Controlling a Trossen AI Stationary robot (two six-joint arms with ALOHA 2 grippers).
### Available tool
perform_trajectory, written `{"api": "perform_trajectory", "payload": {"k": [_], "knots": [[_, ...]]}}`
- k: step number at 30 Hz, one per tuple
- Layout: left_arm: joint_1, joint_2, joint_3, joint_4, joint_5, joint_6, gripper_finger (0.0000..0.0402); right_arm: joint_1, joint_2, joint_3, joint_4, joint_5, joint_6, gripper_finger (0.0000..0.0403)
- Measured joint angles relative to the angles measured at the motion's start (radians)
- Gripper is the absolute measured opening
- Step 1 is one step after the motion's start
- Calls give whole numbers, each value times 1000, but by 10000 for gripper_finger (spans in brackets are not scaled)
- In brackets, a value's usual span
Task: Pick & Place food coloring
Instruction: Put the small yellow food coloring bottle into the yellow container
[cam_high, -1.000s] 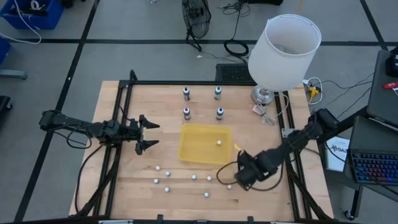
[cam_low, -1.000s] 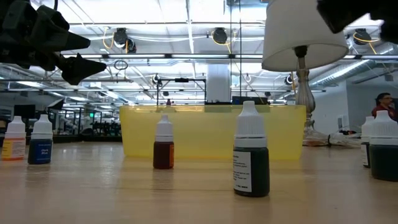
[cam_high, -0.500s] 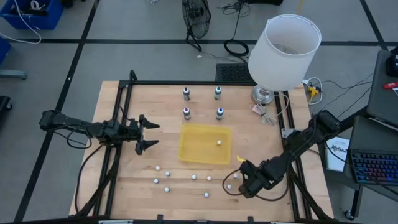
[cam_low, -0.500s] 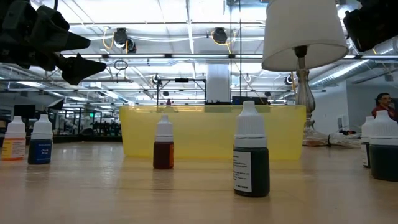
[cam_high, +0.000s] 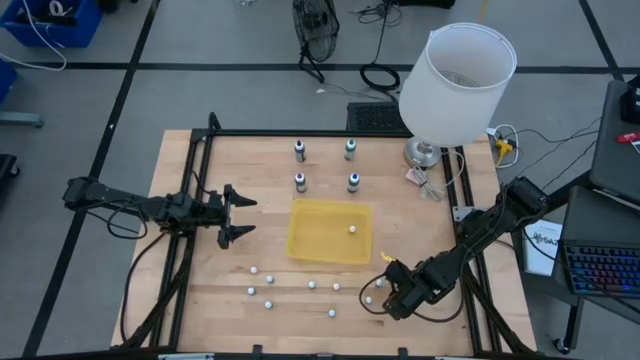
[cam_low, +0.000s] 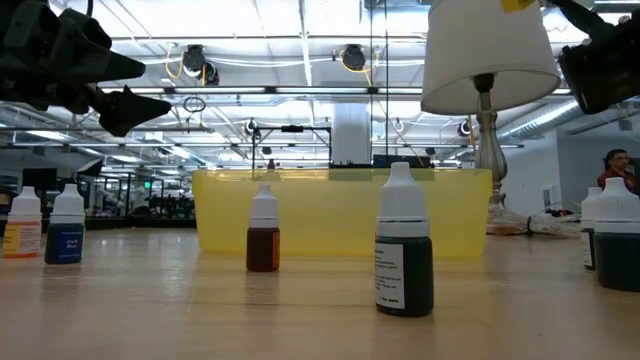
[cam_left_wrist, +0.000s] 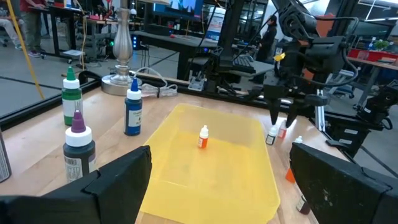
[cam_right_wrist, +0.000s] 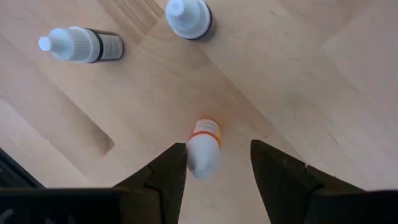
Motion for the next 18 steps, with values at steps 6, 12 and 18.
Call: {"api": "perform_trajectory", "payload": {"k": [6,12,18], "knots": [[0,0,0,0,0,0,379,0,0,0,0,-1,0,169],[0,0,0,0,0,0,379,0,36,0,36,-17,-7,169],[0,0,0,0,0,0,379,-2,70,0,53,-53,-26,169]]}}
